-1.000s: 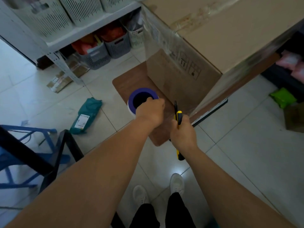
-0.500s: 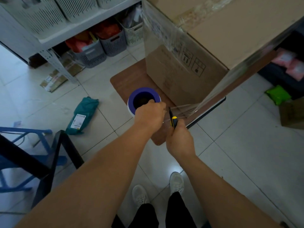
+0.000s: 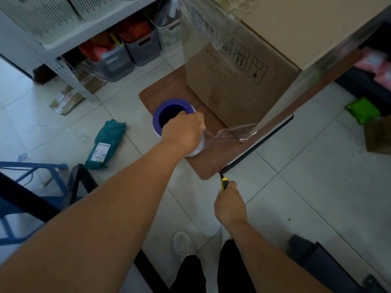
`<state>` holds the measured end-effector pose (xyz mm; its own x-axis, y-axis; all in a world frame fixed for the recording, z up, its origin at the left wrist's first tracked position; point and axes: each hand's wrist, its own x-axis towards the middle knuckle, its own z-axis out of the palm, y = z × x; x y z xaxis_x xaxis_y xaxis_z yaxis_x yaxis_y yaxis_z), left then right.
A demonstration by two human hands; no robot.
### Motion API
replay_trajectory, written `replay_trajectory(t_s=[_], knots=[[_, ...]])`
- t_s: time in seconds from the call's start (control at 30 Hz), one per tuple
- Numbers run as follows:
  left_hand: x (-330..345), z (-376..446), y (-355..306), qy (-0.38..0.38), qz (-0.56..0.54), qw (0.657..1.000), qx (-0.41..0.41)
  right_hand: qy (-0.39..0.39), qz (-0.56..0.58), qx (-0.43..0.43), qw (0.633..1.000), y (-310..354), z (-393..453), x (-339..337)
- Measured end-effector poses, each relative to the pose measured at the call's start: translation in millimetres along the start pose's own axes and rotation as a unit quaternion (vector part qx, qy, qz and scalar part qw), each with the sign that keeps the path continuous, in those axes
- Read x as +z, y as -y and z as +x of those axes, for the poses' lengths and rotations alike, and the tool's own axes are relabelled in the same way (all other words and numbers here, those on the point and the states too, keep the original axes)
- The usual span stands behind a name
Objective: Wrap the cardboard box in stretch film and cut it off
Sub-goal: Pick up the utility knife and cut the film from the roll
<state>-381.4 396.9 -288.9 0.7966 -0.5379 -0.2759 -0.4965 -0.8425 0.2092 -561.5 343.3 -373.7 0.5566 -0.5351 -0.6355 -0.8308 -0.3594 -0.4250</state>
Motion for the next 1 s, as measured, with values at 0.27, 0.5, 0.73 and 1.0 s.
replay_trajectory(t_s=[0.27,0.5,0.73,1.0], knots=[[4.9,-14.8,1.8,0.058,0.085,0.993,0.057,-0.050,0.050,-0.061,0.996,24.1,14.5,-18.9],[0.9,-18.0,10.2,0.052,0.055,0.995,0.066,-0.048,0.032,-0.081,0.995,38.7,15.8,-16.1],[-0.6,-21.1,14.3,0.030,0.031,0.997,0.063,-0.086,0.057,-0.069,0.992,37.8,7.5,-15.9],[-7.1,-26.0,8.2,0.025,0.038,0.997,0.070,-0.053,0.035,-0.057,0.996,50.0,18.5,-12.6]])
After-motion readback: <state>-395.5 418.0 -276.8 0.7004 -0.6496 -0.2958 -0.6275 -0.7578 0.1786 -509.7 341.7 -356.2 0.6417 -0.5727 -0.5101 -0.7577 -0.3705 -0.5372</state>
